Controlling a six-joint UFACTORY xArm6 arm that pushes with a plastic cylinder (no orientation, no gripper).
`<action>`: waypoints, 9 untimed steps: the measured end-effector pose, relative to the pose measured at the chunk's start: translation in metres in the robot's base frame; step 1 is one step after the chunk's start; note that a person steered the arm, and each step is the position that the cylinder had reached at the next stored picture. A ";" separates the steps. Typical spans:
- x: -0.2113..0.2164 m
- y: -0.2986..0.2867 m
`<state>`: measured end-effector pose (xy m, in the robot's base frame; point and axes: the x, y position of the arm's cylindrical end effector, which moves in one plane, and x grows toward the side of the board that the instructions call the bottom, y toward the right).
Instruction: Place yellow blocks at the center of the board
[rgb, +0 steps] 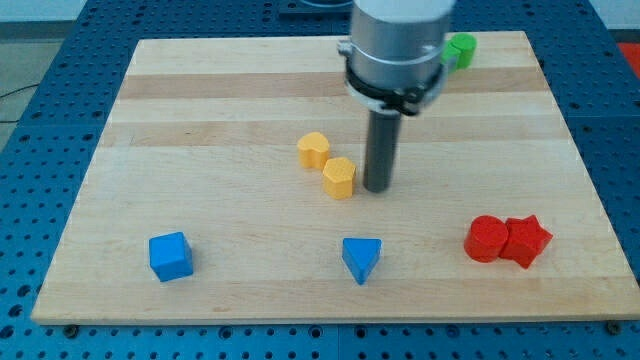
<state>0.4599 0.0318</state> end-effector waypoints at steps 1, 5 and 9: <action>0.037 0.006; 0.026 -0.043; 0.025 -0.021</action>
